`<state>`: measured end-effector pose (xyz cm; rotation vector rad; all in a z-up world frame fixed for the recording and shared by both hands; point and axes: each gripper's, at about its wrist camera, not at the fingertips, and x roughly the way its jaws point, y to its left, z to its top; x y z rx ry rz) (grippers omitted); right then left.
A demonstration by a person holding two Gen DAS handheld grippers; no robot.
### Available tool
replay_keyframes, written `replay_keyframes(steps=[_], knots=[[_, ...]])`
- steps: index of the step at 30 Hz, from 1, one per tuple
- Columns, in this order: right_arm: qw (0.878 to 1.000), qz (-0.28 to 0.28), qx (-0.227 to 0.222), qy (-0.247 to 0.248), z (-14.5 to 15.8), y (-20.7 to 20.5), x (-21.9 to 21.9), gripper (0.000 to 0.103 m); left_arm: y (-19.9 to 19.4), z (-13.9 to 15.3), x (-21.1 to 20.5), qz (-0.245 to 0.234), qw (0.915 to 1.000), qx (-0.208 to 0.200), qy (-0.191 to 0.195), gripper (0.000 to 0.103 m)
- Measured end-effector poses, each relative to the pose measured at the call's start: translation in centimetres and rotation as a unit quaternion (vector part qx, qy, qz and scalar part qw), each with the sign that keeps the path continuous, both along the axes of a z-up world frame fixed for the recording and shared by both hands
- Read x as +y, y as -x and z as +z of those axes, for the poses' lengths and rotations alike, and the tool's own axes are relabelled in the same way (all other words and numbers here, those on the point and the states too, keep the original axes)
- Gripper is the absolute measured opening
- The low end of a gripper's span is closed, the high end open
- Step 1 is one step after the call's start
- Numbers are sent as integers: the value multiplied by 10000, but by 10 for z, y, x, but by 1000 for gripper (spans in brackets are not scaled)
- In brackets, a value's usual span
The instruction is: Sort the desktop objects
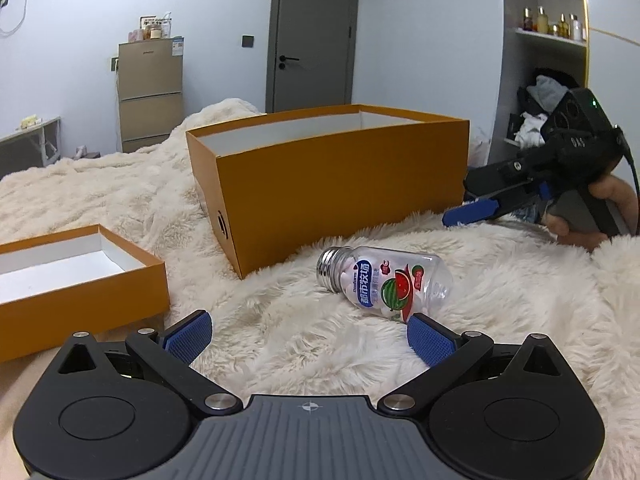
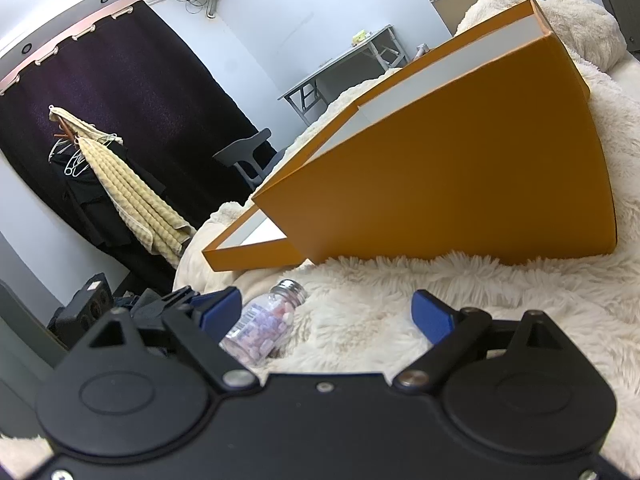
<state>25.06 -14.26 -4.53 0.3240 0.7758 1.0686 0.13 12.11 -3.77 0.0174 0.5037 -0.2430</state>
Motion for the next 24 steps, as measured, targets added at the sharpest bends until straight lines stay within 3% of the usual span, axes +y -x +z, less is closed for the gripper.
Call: replay_keyframes(steps=[24], knots=[[10000,36,28,31,1,2,0,93,0,1,-6,-110,9999,-90,-68,103]])
